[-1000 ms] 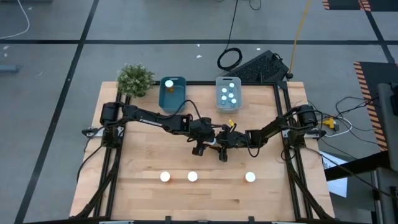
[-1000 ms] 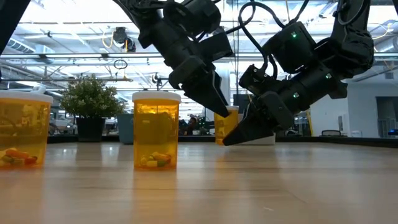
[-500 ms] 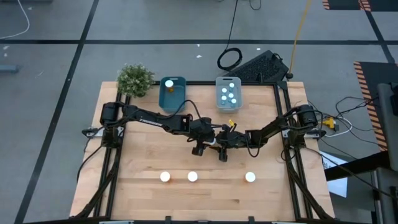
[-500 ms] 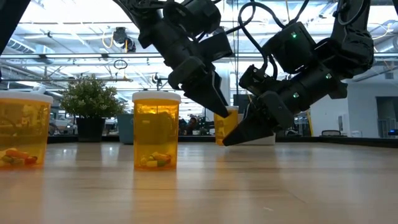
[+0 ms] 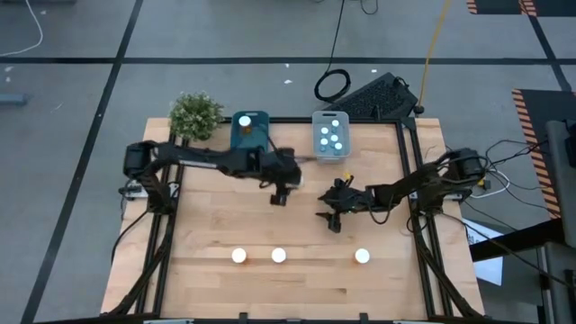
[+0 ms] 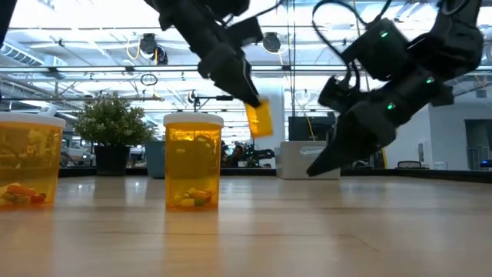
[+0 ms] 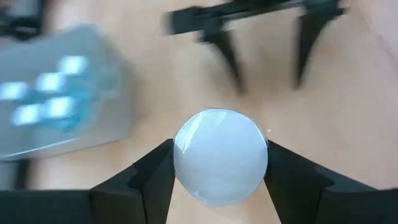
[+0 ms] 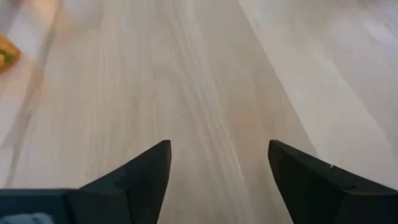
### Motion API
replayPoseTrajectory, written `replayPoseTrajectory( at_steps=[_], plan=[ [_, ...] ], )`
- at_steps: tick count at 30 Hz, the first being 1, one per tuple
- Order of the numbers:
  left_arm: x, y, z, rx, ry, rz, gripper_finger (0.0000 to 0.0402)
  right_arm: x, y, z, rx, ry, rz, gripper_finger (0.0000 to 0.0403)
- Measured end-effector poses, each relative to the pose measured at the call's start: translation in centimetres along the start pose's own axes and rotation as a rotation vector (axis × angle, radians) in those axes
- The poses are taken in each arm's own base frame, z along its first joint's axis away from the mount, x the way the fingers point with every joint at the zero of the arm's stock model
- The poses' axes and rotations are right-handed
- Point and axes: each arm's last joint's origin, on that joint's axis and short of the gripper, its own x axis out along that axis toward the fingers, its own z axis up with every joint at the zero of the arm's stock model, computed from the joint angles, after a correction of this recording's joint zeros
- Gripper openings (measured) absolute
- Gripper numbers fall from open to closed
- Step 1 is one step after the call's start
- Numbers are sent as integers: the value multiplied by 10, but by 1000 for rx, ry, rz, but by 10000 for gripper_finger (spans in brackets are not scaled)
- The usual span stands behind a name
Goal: Pick and place medicine bottles into bin by pill shape (circle, oval)
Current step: Put the orange pill bottle into the green bin
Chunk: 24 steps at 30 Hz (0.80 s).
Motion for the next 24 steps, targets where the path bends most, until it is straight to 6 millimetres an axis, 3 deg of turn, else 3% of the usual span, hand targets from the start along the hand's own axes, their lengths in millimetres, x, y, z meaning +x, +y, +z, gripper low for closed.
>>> replayPoseTrajectory(
  at_steps=[7,12,18,24],
  plan=[
    [-66,60,-20,-115,15,179,220,-25,-1,-15,10,-37,16,260],
    [-97,106,-47,-232,21,312,220,-37,-4,-23,-17,-121,29,254],
    [-101,154,-92,-377,94,407,220,-42,-8,-29,-51,-170,7,254],
    [-81,171,-119,-446,146,350,220,-43,-11,-27,-92,-198,-6,254]
  ],
)
